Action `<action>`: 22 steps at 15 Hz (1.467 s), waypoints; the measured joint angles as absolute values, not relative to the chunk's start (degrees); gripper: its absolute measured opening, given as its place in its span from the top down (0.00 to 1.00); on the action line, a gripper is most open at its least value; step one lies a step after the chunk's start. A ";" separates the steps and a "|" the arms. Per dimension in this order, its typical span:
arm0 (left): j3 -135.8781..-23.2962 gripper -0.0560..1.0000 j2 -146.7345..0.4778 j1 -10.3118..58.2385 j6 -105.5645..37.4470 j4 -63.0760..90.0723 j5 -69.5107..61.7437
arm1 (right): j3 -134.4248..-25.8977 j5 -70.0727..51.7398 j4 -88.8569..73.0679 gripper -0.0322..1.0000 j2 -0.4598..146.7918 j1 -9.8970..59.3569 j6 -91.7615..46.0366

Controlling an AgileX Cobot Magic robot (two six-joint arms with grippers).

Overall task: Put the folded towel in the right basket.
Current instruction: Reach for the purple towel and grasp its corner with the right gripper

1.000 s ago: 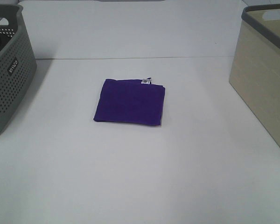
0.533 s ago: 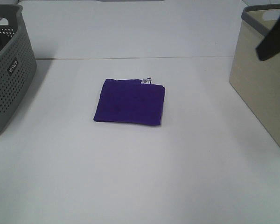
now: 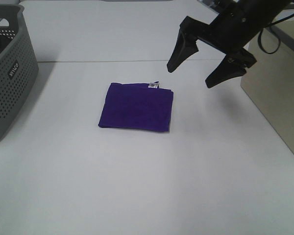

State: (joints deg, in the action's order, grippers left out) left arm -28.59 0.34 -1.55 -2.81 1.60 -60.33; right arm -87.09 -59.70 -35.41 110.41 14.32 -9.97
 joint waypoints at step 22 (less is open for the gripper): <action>-28.59 0.01 0.34 -1.55 -2.69 1.60 -60.33 | -99.24 -45.15 -45.78 0.10 138.03 17.76 -11.40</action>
